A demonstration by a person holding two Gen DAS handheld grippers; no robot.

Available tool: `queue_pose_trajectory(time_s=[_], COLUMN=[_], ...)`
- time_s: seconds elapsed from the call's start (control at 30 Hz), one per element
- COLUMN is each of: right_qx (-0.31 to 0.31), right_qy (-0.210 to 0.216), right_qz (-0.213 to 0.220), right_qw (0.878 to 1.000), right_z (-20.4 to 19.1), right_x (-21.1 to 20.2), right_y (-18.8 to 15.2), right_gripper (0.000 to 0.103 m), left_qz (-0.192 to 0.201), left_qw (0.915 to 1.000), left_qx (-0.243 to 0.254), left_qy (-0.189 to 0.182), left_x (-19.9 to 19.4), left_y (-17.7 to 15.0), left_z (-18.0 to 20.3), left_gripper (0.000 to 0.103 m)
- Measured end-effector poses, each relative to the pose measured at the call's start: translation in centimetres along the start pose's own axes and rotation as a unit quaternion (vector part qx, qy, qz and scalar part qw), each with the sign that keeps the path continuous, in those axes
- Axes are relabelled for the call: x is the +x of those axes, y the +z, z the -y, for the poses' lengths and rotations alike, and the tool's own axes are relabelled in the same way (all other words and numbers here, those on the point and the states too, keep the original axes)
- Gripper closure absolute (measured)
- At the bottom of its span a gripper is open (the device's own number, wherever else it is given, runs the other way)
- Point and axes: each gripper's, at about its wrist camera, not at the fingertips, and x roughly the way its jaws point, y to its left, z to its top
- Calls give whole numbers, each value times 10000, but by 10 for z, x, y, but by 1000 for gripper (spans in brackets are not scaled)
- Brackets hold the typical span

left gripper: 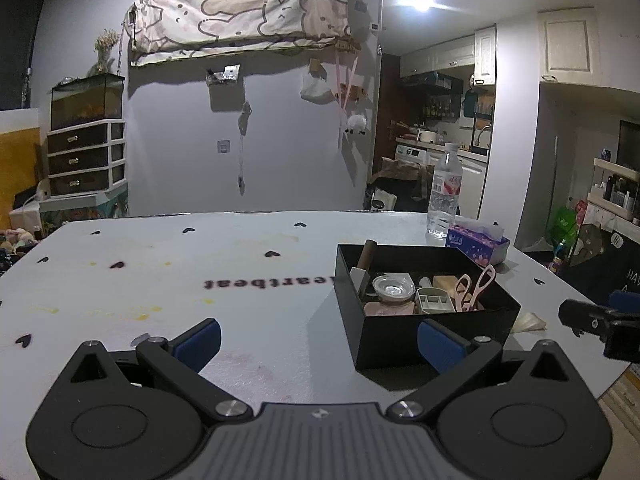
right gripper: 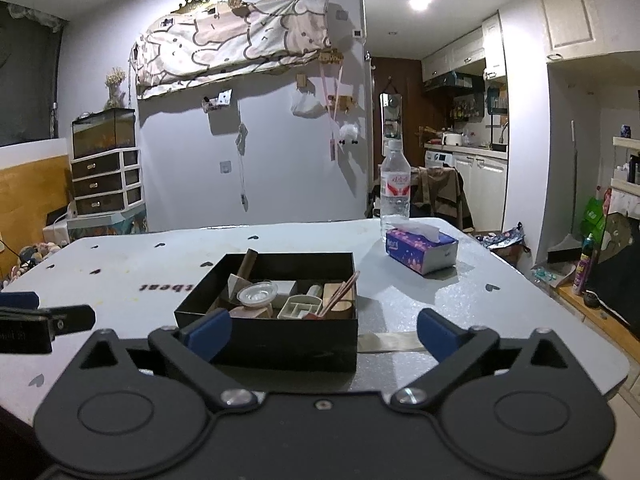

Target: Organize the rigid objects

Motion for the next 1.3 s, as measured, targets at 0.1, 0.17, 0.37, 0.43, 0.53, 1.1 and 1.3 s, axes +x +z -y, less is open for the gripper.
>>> queue_pose_trajectory(time_s=[0.1,0.17,0.37,0.43,0.53,1.1,1.3], right_qx=[-88,-87,-163,-168,-207,-180,-192], right_qy=[-107,-114,-69,-90,-119,-205,-213], right_qz=[62,58,63,74,107,69,52], right_qw=[9999,9999,9998,9998,9997,9996,9996], right_z=[-3,-4,-8,-8,-9,-4,-4], right_x=[-5,-6,-9,-10,-13,-12,-12], right_y=[-3,-5,-5,-5,-5,-6,-6], right_gripper=[0,0,0,0,0,0,0], left_qz=[10,20,43,59,70,77,77], left_qw=[10000,10000,10000,10000,9999,9999,9999], left_qx=[25,21,42,48,49,60,58], left_qy=[25,36,53,60,68,50,50], left_x=[-7,-11,-17,-19,-20,-22,-22], left_y=[-5,-7,-10,-11,-11,-10,-9], left_z=[1,1,1,1,0,1,1], left_gripper=[0,0,0,0,0,0,0])
